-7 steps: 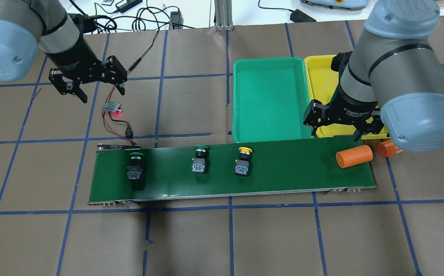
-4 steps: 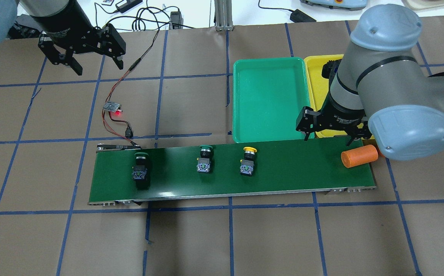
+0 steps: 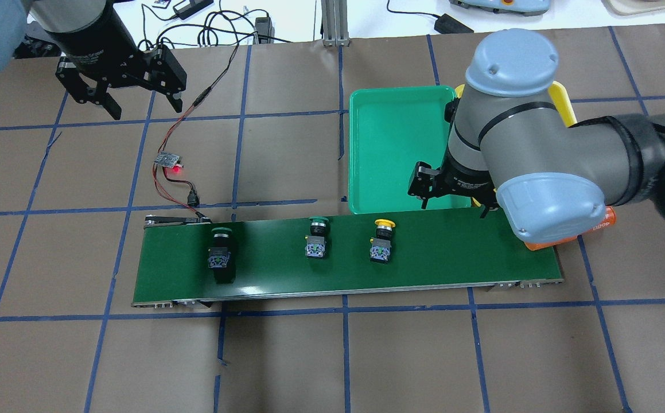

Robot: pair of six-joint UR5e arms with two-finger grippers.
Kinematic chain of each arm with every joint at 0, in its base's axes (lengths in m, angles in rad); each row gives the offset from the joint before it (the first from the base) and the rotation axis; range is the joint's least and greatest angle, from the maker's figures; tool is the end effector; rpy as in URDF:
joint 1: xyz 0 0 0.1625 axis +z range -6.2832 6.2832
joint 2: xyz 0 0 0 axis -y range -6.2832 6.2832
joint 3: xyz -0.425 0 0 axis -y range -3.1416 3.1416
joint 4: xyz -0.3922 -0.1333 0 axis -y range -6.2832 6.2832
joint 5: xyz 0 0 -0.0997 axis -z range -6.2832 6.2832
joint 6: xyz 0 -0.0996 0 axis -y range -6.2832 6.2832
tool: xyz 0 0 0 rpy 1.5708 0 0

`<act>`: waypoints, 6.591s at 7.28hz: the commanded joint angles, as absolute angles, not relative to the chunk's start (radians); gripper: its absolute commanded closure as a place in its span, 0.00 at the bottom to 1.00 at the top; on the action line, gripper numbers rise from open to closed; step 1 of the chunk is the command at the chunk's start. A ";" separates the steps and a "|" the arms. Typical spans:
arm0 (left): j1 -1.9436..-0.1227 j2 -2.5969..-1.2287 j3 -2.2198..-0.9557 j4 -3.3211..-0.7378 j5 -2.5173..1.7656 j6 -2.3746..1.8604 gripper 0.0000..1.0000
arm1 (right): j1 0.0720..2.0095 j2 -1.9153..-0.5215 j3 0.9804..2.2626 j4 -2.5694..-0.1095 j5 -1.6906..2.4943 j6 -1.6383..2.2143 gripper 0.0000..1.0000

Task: Sort buttons by color to trays
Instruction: 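Raise the left gripper away while the right gripper reaches for the next yellow button, then lower the right gripper onto the yellow-capped button on the belt and grasp it, then carry the yellow button into the yellow tray and open the right gripper, then move the right gripper back over the belt and grasp a green-capped button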

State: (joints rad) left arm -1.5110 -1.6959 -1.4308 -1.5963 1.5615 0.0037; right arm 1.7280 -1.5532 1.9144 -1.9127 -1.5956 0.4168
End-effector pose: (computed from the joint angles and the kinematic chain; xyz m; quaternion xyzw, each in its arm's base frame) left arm -0.1015 -0.5509 0.4894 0.0281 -0.9996 -0.0052 0.0048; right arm 0.2031 -0.4458 0.3474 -0.1293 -0.9915 -0.0057 0.0146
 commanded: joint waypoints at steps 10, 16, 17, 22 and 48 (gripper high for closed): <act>-1.508 -1.692 -1.436 -1.594 1.575 0.023 0.00 | 1.815 -1.338 1.948 -2.086 -1.565 0.537 0.32; -1.503 -1.690 -1.436 -1.591 1.574 0.023 0.00 | 1.757 -1.445 1.941 -2.060 -1.577 0.591 1.00; -1.503 -1.690 -1.434 -1.591 1.574 0.023 0.00 | 1.720 -1.475 1.896 -1.992 -1.577 0.581 1.00; -1.505 -1.692 -1.430 -1.589 1.575 0.023 0.00 | 1.333 -1.450 1.847 -2.044 -1.598 0.041 1.00; -1.503 -1.689 -1.433 -1.591 1.572 0.023 0.00 | 1.657 -1.414 2.039 -2.043 -1.571 0.347 0.00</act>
State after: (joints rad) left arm -1.5033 -1.6883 -1.4326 -1.5907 1.5723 0.0230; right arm 1.6561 -1.4471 2.0407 -2.0406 -1.5712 0.3469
